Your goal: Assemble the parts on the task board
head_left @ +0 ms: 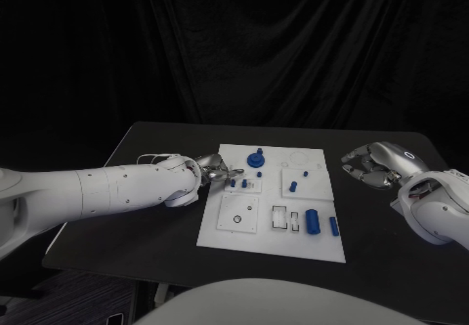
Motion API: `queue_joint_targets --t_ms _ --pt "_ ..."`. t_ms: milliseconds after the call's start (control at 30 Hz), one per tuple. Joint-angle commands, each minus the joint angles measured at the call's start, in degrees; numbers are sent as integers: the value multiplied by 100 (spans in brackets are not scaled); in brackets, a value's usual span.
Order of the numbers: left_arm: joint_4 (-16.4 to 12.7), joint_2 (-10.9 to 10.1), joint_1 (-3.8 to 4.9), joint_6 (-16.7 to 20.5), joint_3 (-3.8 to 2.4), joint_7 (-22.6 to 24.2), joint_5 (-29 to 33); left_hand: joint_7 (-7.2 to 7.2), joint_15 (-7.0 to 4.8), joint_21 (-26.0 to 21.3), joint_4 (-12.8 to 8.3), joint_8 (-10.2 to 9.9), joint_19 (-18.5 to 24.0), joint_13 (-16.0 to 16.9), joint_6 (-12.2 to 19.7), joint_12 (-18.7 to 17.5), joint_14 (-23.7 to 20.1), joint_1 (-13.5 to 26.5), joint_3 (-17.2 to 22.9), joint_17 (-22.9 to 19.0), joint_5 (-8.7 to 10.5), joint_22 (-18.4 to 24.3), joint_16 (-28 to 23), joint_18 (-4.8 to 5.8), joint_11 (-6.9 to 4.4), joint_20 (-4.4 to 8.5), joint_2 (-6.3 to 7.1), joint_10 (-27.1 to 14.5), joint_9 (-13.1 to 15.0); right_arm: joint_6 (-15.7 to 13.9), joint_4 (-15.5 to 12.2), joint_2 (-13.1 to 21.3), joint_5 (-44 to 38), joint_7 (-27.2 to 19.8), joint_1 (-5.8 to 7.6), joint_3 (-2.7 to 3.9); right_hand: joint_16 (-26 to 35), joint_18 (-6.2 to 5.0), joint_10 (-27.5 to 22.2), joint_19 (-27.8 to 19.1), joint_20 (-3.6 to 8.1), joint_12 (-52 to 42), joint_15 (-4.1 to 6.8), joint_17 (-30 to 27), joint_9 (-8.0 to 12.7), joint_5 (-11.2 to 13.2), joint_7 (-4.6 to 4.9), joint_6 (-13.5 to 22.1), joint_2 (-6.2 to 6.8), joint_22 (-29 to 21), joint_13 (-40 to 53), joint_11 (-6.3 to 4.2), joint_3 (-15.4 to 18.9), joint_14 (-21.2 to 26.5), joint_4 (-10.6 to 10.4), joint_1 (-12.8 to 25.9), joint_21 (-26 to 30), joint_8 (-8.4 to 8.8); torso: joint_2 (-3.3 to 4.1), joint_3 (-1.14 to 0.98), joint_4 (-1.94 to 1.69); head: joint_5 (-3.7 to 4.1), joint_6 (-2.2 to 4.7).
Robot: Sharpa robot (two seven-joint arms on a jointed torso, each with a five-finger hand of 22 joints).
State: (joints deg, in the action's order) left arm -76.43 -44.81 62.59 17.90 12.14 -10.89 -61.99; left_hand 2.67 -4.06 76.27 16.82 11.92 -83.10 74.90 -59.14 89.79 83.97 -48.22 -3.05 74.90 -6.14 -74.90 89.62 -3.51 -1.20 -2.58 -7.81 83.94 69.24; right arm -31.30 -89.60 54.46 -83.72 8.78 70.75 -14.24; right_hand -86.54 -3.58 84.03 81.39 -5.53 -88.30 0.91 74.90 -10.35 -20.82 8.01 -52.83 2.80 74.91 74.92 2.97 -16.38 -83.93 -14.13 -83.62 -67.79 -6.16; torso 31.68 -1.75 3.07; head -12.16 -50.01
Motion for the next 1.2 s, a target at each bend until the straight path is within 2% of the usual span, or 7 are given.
queue_joint_targets --t_ms 33,367,600,767,900,1033,1200 --pt "-10 -47 -5 917 -6 793 12 -24 -3 182 -4 207 -100 1510 95 21 603 -118 -201 1510 -79 -1137 38 65 -16 19 -104 606 221 -22 -15 18 -19 71 -13 4 30 -118 238 -4 26 17 -9 1043 9 -33 1 -35 31 867 1033 30 -28 -435 -9 -8 23 33 -2 -1 0 16 1" --pt "-30 -201 -5 1809 -7 1736 12 -30 -25 543 -22 532 -266 1510 465 21 603 -830 -649 1510 -311 -1239 38 145 -30 46 -121 606 539 -47 -13 32 -19 55 -13 4 32 -117 236 -2 27 18 -9 1040 10 -34 1 -38 36 868 1029 30 -28 -434 -9 -4 20 33 -5 -3 3 22 1" --pt "75 -235 -5 1424 -7 2356 12 175 139 -47 -203 297 115 1494 1176 -7 603 -1877 -668 1510 -690 -1051 38 12 160 -73 -6 582 401 -82 -3 32 -19 32 -13 4 32 -117 236 -2 27 18 -9 1040 10 -34 1 -38 36 868 1029 30 -28 -434 -9 -4 20 33 -8 0 -7 23 1" --pt "240 -149 -5 828 -7 2858 12 368 303 -282 -639 -49 339 468 1472 -1819 496 -3287 -348 1365 -189 -995 -62 -36 316 -236 100 -881 -300 -145 -1 27 -19 -26 -15 3 25 -113 246 5 27 13 -9 1049 11 -38 1 -39 41 873 1042 30 -27 -438 -9 0 6 34 -2 2 -4 36 1" --pt "353 -72 -5 731 -7 3139 -235 458 374 -328 -579 -228 410 -1508 1440 -4967 94 -3758 -259 831 -304 -984 -452 -43 415 -310 242 -2969 -899 -158 -5 37 -19 -38 -16 3 20 -110 254 11 27 9 -9 1055 11 -39 0 -42 41 877 1052 29 -28 -440 -8 -1 -10 33 -5 -1 -10 67 1" --pt "436 -4 -5 938 -7 3249 -896 621 556 -111 -472 -513 271 -2218 1525 -5959 -50 -4042 -221 516 -359 -1040 -661 9 634 -435 434 -3925 -1540 -159 -25 72 -19 -33 -16 3 16 -109 258 14 27 7 -8 1061 10 -41 -2 -46 42 879 1057 28 -29 -442 -6 -2 -16 31 -7 -5 -4 117 1" --pt "499 73 3 1312 -8 3261 -1855 407 459 8 -395 -774 188 -3138 1427 -6595 28 -4404 -45 477 -359 -1063 -641 12 679 -418 715 -4388 -2449 -169 -40 95 -19 -19 -16 3 17 -108 255 16 28 8 -8 1059 10 -43 -3 -49 43 880 1054 27 -30 -442 -5 -2 -18 30 -8 2 0 146 1"
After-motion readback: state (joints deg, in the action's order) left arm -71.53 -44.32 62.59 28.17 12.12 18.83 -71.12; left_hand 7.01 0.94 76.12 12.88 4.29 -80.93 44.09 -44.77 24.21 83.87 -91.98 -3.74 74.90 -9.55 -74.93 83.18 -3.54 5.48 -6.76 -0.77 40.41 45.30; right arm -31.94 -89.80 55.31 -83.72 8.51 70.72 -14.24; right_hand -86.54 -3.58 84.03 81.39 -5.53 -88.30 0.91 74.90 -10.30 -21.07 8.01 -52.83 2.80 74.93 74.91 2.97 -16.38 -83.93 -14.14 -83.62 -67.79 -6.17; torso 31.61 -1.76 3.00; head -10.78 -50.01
